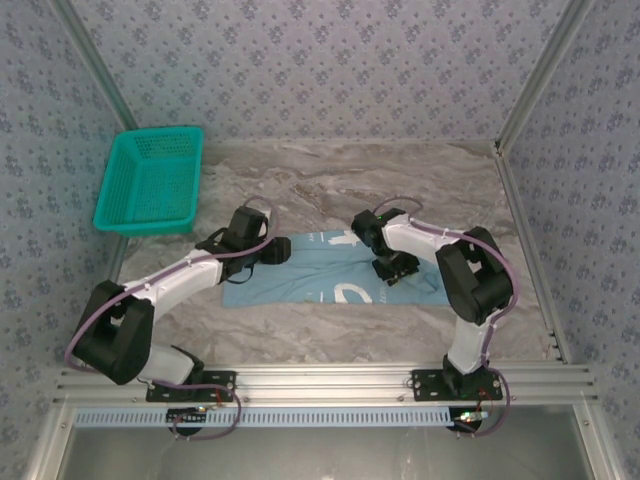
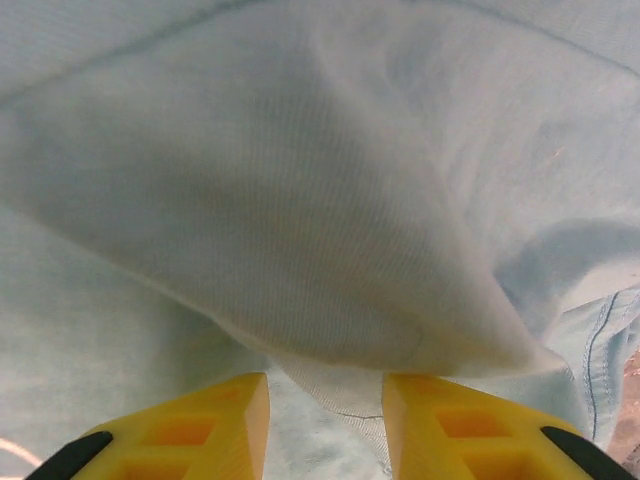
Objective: Fold the inside-out t-shirt
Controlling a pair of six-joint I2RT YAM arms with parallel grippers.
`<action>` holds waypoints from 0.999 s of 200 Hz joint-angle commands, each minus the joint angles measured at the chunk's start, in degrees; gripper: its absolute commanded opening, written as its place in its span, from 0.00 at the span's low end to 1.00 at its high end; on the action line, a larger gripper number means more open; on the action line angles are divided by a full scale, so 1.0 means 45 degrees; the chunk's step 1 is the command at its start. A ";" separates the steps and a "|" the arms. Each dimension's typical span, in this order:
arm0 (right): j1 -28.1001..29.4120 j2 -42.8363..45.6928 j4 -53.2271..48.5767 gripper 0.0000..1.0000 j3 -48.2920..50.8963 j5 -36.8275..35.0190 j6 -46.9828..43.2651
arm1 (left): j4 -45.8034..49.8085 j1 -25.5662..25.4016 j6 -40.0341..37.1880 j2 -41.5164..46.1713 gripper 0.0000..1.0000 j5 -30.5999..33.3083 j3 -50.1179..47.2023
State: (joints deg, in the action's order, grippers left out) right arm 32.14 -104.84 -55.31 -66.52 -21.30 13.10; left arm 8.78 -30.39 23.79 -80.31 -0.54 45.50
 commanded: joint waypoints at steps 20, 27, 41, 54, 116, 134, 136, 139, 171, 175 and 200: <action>-0.0120 -0.0165 0.0078 0.19 0.0133 -0.0794 -0.0370 | 0.0139 0.0017 -0.0177 0.0232 0.69 0.0215 0.0058; -0.0112 -0.0069 0.0085 0.16 0.0124 -0.0784 -0.0409 | 0.0148 0.0029 -0.0189 0.0226 0.69 0.0207 0.0051; -0.0121 0.0150 -0.0071 0.11 0.0012 -0.0743 -0.0430 | 0.0197 0.0041 -0.0189 0.0233 0.69 0.0239 0.0049; -0.0150 0.0453 -0.0160 0.06 0.0041 -0.0495 -0.0469 | 0.0218 0.0041 -0.0171 0.0230 0.69 0.0246 0.0065; -0.0591 0.2124 -0.1179 0.01 -0.0274 0.2751 -0.0719 | 0.0325 0.0059 -0.0286 0.0229 0.69 0.0353 0.0075; -0.0772 0.2412 -0.1225 0.01 -0.0285 0.4260 -0.0842 | 0.0352 0.0076 -0.0306 0.0231 0.69 0.0402 0.0075; -0.0804 0.2426 -0.1210 0.01 -0.0283 0.4434 -0.0866 | 0.0349 0.0084 -0.0306 0.0245 0.69 0.0400 0.0083; -0.0857 0.2436 -0.1201 0.01 -0.0279 0.4659 -0.0879 | 0.0369 0.0075 -0.0306 0.0235 0.69 0.0406 0.0085; -0.1094 0.2477 -0.0840 0.01 -0.0266 0.6832 -0.1135 | 0.0490 0.0126 -0.0341 0.0318 0.69 0.0452 0.0105; -0.1136 0.2477 -0.0769 0.01 -0.0224 0.7058 -0.1117 | 0.0501 0.0120 -0.0335 0.0333 0.69 0.0451 0.0102; -0.1538 0.2543 -0.0657 0.01 -0.0143 0.8045 -0.1134 | 0.0510 0.0124 -0.0322 0.0466 0.69 0.0432 0.0085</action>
State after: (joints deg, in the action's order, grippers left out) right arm 26.72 -94.59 -57.93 -66.81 6.57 9.34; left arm 9.61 -30.22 23.35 -80.18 0.78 45.50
